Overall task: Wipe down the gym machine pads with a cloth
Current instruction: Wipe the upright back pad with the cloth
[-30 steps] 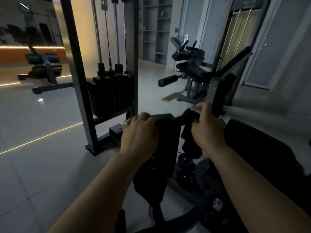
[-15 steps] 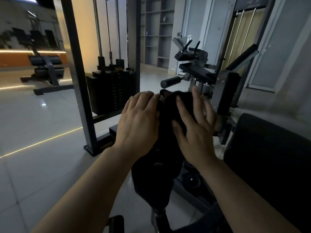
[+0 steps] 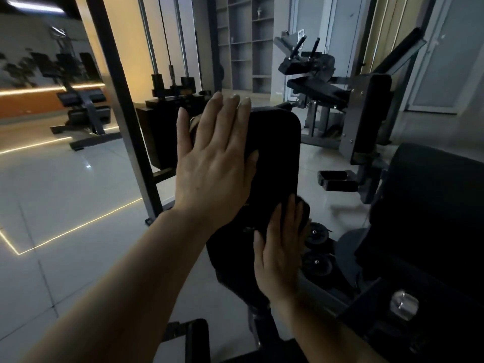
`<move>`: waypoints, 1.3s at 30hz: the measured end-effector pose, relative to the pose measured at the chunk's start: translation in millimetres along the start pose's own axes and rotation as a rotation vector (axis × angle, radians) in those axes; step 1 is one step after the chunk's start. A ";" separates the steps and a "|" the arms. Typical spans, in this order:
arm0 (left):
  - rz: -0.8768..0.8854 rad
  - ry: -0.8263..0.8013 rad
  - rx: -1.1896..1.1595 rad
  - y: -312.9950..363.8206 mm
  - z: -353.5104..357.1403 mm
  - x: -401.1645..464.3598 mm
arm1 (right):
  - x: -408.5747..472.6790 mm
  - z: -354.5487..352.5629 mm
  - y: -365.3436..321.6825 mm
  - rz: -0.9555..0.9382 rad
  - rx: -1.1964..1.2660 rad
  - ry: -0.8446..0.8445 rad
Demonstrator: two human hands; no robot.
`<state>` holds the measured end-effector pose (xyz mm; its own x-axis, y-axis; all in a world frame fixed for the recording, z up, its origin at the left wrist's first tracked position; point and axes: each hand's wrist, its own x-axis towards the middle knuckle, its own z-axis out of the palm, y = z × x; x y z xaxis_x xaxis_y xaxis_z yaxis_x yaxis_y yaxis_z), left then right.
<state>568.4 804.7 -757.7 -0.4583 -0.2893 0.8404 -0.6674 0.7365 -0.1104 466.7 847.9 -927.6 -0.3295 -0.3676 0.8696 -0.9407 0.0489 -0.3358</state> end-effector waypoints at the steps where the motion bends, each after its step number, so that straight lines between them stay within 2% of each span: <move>1: 0.007 -0.001 -0.003 -1.4 0.8 1.0 | 18.4 -2.5 -4.5 -0.019 0.027 0.042; 5: 0.019 0.007 0.000 -4.1 4.1 3.1 | 108.3 -24.3 -16.4 -0.153 0.220 0.184; 9: 0.004 0.023 -0.006 -2.9 7.8 3.4 | 149.2 -35.3 -21.6 -0.052 0.280 0.255; 13: -0.003 0.034 0.008 -2.3 9.0 3.6 | 97.6 -16.1 -7.6 0.004 0.274 0.269; 17: -0.017 0.042 0.022 -1.1 11.0 4.5 | 9.1 7.2 22.9 -0.092 0.150 0.098; 20: -0.016 0.044 0.028 -1.1 10.8 5.3 | -7.2 7.8 29.7 -0.075 0.184 0.024; 27: -0.022 0.044 0.049 1.6 10.2 5.7 | 130.1 -33.2 -1.7 -0.089 0.377 0.142; 29: -0.038 0.045 0.045 3.5 10.8 4.7 | 143.2 -38.1 -9.0 -0.087 0.375 0.170; 34: -0.054 0.054 0.054 6.1 14.0 -4.4 | 69.7 -9.8 6.1 -0.046 0.318 0.191; 39: -0.052 0.056 0.058 5.6 13.5 -5.4 | 6.3 2.4 22.0 0.011 0.324 0.043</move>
<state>559.2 802.1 -770.0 -0.3893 -0.2904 0.8742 -0.7230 0.6843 -0.0947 444.1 844.5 -930.4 -0.3491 -0.3292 0.8774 -0.8645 -0.2483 -0.4371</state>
